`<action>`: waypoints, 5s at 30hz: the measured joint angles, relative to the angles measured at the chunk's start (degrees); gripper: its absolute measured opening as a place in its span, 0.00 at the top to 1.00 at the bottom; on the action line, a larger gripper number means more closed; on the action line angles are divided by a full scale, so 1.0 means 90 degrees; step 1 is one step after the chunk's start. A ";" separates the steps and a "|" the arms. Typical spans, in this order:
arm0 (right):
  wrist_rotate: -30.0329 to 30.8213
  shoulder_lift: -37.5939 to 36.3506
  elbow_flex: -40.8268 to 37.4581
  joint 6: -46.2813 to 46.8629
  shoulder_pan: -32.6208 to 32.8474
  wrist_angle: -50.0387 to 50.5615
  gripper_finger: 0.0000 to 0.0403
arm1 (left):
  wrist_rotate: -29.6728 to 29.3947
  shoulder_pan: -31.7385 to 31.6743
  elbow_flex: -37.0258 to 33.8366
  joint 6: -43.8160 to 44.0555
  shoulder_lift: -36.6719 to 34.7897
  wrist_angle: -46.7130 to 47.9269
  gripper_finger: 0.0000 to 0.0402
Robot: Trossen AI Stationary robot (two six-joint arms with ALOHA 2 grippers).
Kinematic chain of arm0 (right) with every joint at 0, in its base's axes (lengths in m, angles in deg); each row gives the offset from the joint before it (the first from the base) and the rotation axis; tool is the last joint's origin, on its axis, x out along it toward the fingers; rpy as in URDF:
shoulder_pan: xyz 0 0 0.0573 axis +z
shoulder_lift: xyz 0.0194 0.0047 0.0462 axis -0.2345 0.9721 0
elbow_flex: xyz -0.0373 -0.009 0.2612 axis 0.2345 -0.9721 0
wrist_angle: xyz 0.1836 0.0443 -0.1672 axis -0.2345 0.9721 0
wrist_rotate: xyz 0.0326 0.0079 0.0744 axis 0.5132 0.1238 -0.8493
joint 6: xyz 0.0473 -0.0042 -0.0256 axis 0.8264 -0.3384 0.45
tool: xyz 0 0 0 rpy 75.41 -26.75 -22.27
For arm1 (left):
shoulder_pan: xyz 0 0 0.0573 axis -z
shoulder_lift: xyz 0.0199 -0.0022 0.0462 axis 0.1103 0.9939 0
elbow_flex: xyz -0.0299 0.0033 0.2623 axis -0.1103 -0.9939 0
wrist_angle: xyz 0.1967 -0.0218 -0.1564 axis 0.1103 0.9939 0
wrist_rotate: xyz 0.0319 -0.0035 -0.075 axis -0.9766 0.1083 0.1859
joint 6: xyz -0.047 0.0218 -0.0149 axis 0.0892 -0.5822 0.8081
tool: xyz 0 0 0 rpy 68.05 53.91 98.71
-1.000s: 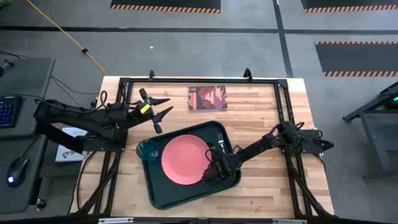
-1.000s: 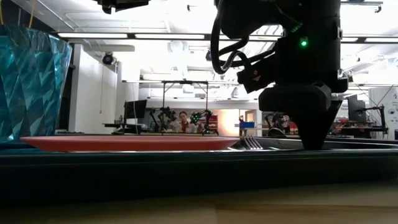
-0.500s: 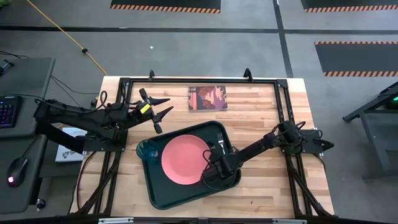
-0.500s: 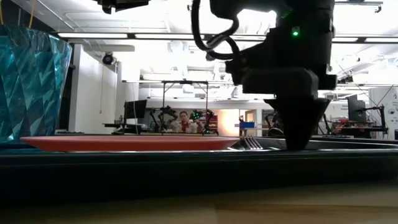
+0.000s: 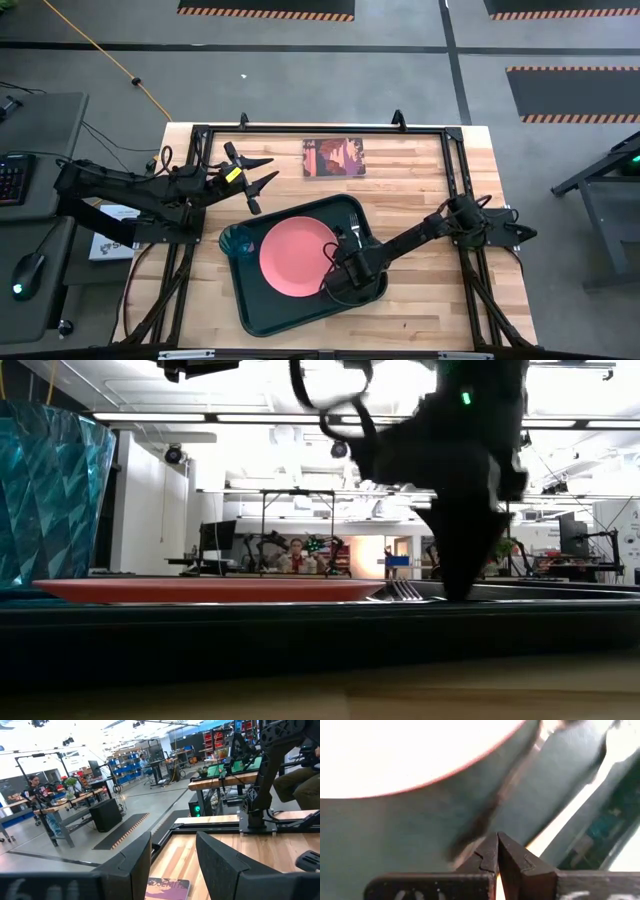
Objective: Pick and place plate/cup/fork/spoon on tray
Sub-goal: Put the black spoon on the black serving tray to the left of the orange fork, then return to Home Position
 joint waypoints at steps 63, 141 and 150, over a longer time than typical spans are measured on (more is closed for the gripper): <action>0.0641 0.0471 0.0460 -0.1427 -0.0037 0.0015 1.00 | 0.0000 0.0000 0.0002 0.0003 0.0005 0.0010 0.64; 0.1339 -0.6341 -0.6440 -0.3564 -0.0989 -0.5639 1.00 | 0.2108 0.0425 -0.3670 0.1560 -0.4845 0.0855 1.00; 0.1332 -0.6341 -0.6440 -0.3569 -0.0989 -0.5650 1.00 | 0.2422 0.0425 -0.3670 0.1834 -0.4845 0.1080 1.00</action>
